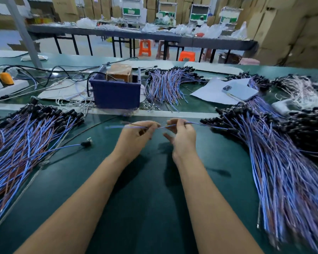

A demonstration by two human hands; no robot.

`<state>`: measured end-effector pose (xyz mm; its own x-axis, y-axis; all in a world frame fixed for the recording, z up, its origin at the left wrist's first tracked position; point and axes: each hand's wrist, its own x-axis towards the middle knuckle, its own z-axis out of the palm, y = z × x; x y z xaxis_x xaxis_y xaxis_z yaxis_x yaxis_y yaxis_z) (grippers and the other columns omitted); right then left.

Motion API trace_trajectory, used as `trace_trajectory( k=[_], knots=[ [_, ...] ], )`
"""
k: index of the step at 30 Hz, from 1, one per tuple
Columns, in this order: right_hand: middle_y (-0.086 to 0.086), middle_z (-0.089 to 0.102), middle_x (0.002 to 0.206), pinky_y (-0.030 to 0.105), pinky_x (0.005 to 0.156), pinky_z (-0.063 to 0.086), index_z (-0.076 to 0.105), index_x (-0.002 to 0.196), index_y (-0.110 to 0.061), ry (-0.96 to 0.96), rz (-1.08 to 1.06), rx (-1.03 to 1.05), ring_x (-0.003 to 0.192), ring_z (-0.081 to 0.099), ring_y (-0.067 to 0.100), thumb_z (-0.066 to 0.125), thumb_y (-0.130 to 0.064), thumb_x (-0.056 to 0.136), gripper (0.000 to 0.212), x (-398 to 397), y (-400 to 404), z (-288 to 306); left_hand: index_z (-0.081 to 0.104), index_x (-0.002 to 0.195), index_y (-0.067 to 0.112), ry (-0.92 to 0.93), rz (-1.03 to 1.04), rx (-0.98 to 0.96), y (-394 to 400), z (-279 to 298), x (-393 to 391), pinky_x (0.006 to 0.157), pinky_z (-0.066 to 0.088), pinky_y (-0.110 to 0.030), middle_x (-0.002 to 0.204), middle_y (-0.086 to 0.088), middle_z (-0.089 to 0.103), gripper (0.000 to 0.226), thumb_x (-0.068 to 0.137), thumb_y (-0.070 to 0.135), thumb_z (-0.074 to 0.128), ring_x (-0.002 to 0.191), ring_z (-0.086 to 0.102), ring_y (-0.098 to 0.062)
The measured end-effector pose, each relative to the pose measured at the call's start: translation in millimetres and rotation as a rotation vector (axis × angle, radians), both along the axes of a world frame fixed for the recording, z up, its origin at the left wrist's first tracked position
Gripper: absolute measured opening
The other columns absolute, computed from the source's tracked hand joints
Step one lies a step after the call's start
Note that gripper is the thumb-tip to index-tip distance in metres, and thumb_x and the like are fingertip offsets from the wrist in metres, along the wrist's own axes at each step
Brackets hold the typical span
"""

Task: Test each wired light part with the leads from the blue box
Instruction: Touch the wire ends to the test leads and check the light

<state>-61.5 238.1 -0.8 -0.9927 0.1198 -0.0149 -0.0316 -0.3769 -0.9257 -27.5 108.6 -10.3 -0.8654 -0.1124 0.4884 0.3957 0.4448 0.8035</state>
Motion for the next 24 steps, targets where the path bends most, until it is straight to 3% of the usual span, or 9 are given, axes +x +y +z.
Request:
trace_trajectory(
  k=[3,5,7,10,14,18,21,24],
  knots=[
    [0.000,0.051,0.059,0.022,0.047,0.045,0.052,0.086,-0.016,-0.019,-0.030,0.166,0.049,0.050,0.009,0.034,-0.014,0.105,0.027,-8,42,16,0.076,0.095,0.012,0.123,-0.118,-0.187,42,6,11,0.064,0.051,-0.037,0.073,-0.001,0.067,0.013,0.091,0.014,0.064,0.067,0.060,-0.020],
    [-0.001,0.044,0.057,0.022,0.044,0.036,0.051,0.083,-0.017,0.012,-0.068,0.337,0.049,0.041,0.012,0.034,-0.013,0.104,0.027,-15,73,28,0.077,0.094,0.013,0.208,-0.171,-0.282,76,12,17,0.064,0.050,-0.033,0.073,0.004,0.065,0.013,0.089,0.016,0.066,0.067,0.053,-0.013],
    [0.001,0.047,0.064,0.026,0.051,0.035,0.053,0.085,-0.016,0.046,-0.103,0.562,0.056,0.043,0.015,0.036,-0.016,0.103,0.024,-21,104,38,0.078,0.096,0.013,0.264,-0.237,-0.337,110,16,23,0.064,0.050,-0.028,0.076,0.006,0.066,0.013,0.088,0.011,0.067,0.068,0.053,-0.009],
    [0.005,0.056,0.089,0.033,0.070,0.037,0.060,0.103,-0.012,0.053,-0.169,1.012,0.081,0.050,0.025,0.041,-0.023,0.101,0.022,-24,155,46,0.076,0.107,0.013,0.180,-0.388,-0.373,149,17,28,0.075,0.054,-0.033,0.097,-0.001,0.074,0.029,0.088,-0.003,0.060,0.087,0.067,-0.021],
    [0.012,0.060,0.110,0.036,0.076,0.039,0.059,0.110,-0.010,-0.099,-0.242,1.421,0.096,0.053,0.031,0.041,-0.022,0.098,0.025,-15,207,46,0.072,0.113,0.017,0.065,-0.455,-0.418,163,6,30,0.079,0.053,-0.035,0.102,0.003,0.074,0.040,0.087,-0.006,0.054,0.092,0.067,-0.018],
    [0.022,0.036,0.136,0.044,0.099,0.034,0.049,0.123,-0.008,-0.191,-0.388,1.743,0.123,0.034,0.038,0.045,-0.020,0.091,0.034,-4,200,36,0.075,0.102,0.016,-0.058,-0.343,-0.276,144,1,26,0.079,0.053,-0.029,0.091,0.008,0.073,0.035,0.085,-0.006,0.055,0.086,0.067,-0.013],
    [0.016,0.026,0.140,0.047,0.109,0.023,0.043,0.127,-0.015,0.025,-0.353,1.750,0.128,0.023,0.035,0.049,-0.023,0.089,0.039,0,157,25,0.076,0.095,0.019,-0.083,-0.181,-0.134,114,1,24,0.077,0.054,-0.025,0.081,0.015,0.071,0.033,0.084,-0.004,0.054,0.077,0.066,-0.006],
    [0.011,0.029,0.137,0.043,0.105,0.022,0.044,0.131,-0.018,0.262,-0.243,1.721,0.124,0.026,0.031,0.052,-0.024,0.088,0.044,5,92,12,0.075,0.093,0.019,-0.072,0.060,-0.073,67,1,24,0.083,0.052,-0.026,0.084,0.013,0.070,0.032,0.084,-0.002,0.052,0.083,0.066,-0.008]
  ],
)
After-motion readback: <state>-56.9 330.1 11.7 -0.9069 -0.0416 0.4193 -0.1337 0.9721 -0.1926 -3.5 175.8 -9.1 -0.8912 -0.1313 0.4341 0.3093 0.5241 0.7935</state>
